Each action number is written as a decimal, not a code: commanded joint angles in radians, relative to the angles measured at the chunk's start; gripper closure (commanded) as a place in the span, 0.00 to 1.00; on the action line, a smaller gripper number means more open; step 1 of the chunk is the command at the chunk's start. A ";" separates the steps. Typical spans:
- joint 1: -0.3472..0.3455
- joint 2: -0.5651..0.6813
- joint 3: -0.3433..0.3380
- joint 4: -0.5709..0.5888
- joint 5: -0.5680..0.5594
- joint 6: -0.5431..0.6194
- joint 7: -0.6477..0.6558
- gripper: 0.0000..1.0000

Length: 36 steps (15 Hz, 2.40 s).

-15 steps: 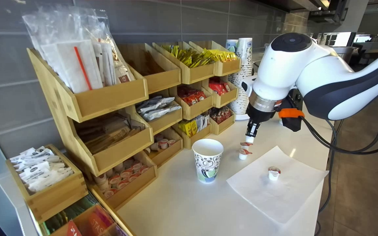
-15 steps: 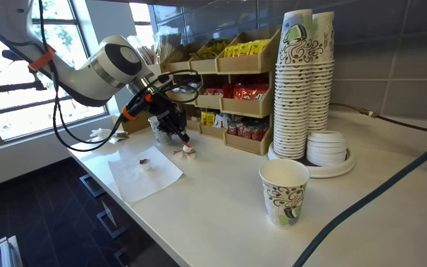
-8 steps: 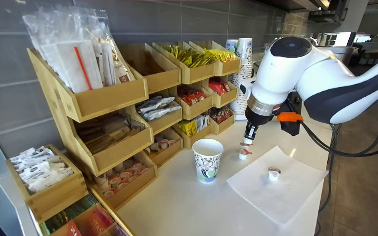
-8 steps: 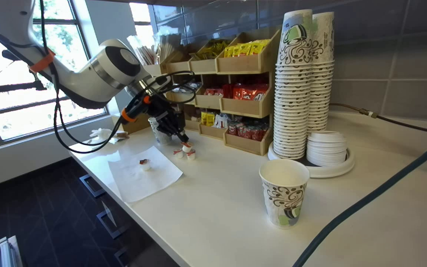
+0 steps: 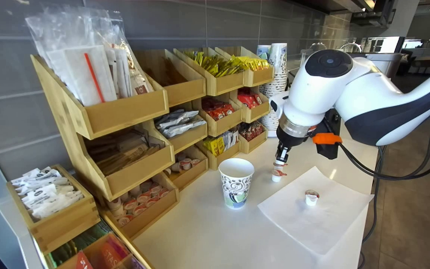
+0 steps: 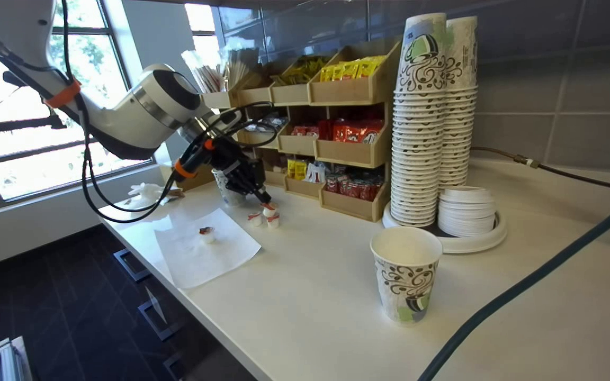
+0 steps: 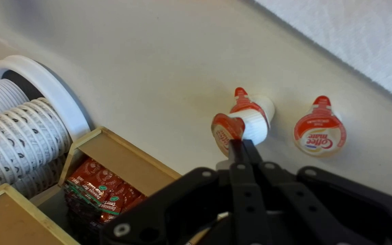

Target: Stack the coffee capsules

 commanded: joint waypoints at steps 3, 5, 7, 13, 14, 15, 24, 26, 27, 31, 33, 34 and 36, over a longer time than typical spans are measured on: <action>0.019 0.032 0.004 0.037 -0.077 -0.054 0.077 1.00; 0.023 0.041 0.006 0.044 -0.088 -0.060 0.092 1.00; 0.026 0.051 0.006 0.051 -0.093 -0.062 0.103 1.00; 0.031 0.068 0.008 0.063 -0.115 -0.080 0.121 0.74; 0.030 0.067 0.009 0.063 -0.111 -0.080 0.116 0.73; 0.030 0.066 0.009 0.061 -0.108 -0.079 0.114 0.66; 0.027 0.043 0.013 0.051 -0.091 -0.069 0.090 0.05; 0.021 0.024 0.014 0.043 -0.072 -0.068 0.066 0.00; 0.016 0.012 0.013 0.038 -0.058 -0.067 0.051 0.00; -0.018 -0.078 0.004 -0.006 0.065 -0.041 -0.076 0.00; -0.035 -0.133 -0.004 -0.031 0.168 -0.037 -0.178 0.00; -0.043 -0.159 -0.009 -0.041 0.231 -0.040 -0.238 0.00; -0.055 -0.212 -0.020 -0.065 0.392 -0.042 -0.393 0.00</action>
